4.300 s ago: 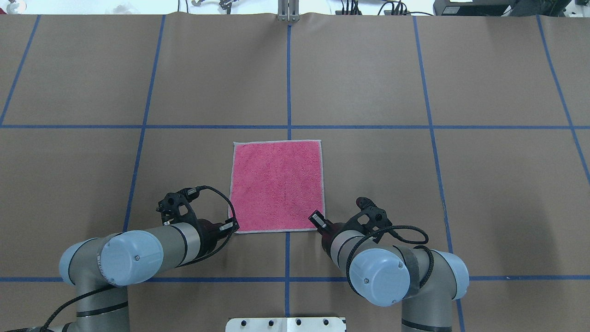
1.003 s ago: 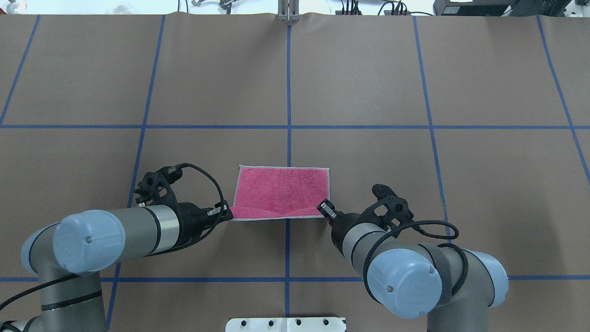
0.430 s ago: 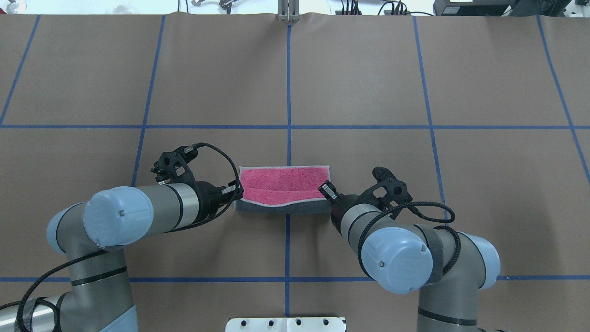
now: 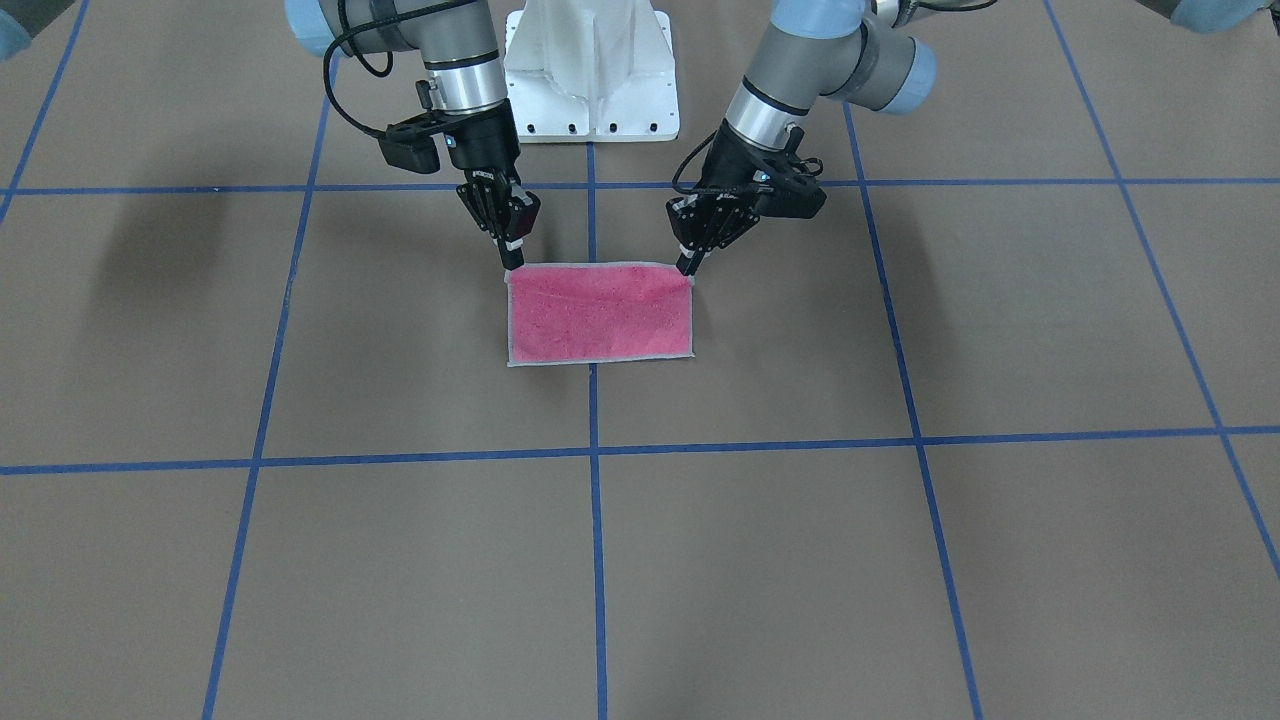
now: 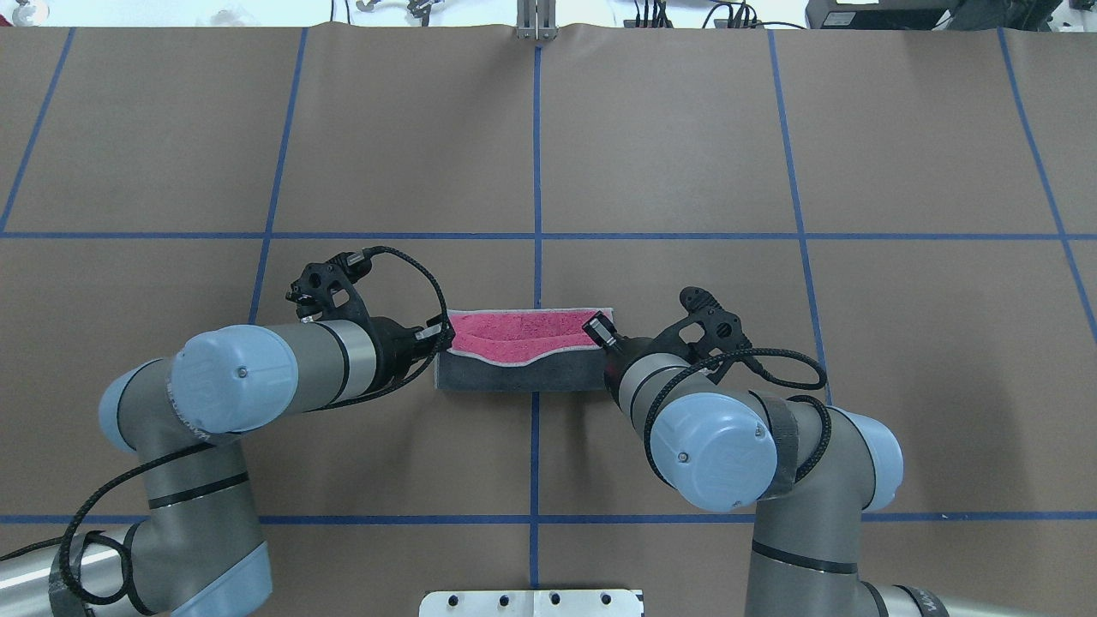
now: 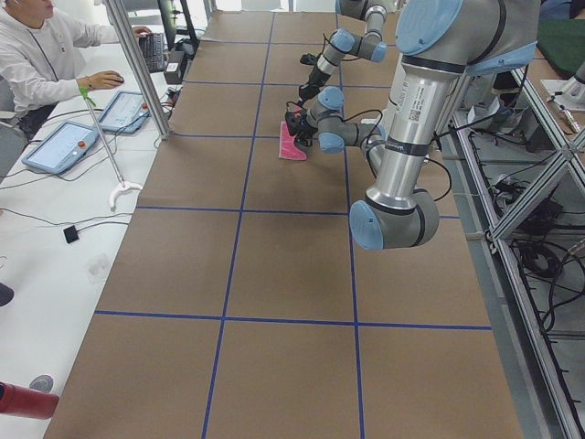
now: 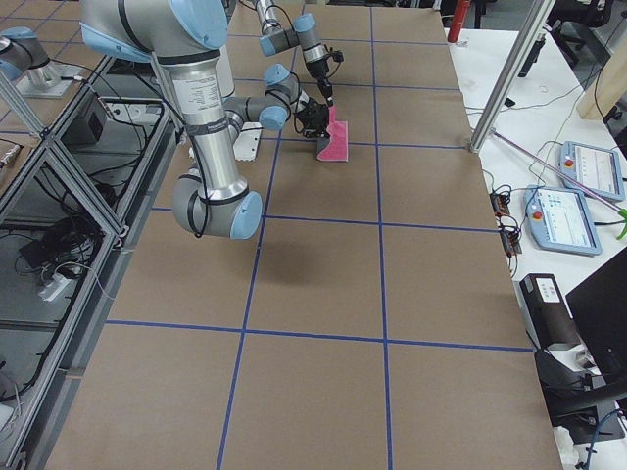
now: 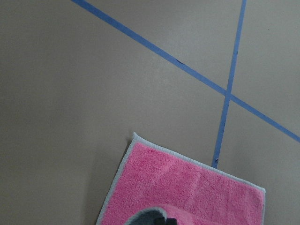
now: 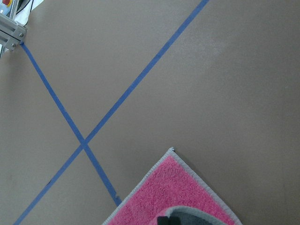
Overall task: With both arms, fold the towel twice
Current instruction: 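Lay the near edge onto the far edge and open both grippers, then raise the right gripper while the left gripper grasps the folded towel's end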
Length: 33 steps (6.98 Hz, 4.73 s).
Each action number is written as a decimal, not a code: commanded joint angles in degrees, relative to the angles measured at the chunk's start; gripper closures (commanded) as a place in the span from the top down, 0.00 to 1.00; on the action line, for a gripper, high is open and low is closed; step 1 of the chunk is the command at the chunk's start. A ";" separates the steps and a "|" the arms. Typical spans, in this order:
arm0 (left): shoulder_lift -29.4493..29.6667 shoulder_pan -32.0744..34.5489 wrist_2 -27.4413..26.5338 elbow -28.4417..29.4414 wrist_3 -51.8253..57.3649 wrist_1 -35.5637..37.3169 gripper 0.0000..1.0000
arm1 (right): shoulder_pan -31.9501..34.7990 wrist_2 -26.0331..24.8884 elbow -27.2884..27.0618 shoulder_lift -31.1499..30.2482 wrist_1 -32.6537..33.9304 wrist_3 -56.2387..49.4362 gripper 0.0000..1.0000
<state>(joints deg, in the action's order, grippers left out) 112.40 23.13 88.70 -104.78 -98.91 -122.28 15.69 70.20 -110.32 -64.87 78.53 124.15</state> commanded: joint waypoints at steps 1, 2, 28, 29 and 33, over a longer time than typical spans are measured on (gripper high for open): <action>2.64 0.86 0.07 3.52 0.30 0.03 0.00 | 0.83 0.03 0.80 0.27 -0.04 -0.57 0.00; 3.00 1.12 0.07 4.14 0.38 -0.06 0.00 | 1.09 0.03 1.24 0.27 -0.04 -0.75 0.00; -0.07 1.48 7.10 5.55 8.48 -0.76 0.65 | 18.41 22.97 2.12 -0.34 -0.39 -42.67 1.00; -0.07 1.21 7.10 5.55 8.30 -0.76 0.55 | 18.41 22.88 2.12 -0.26 -0.39 -42.67 1.00; 0.37 -0.81 6.92 6.07 6.01 -0.76 0.53 | 18.50 22.62 2.21 -0.08 -0.39 -42.67 1.00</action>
<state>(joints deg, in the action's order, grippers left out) 112.71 22.61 95.70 -99.08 -92.66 -123.05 34.17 92.90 -108.18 -65.03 78.13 81.47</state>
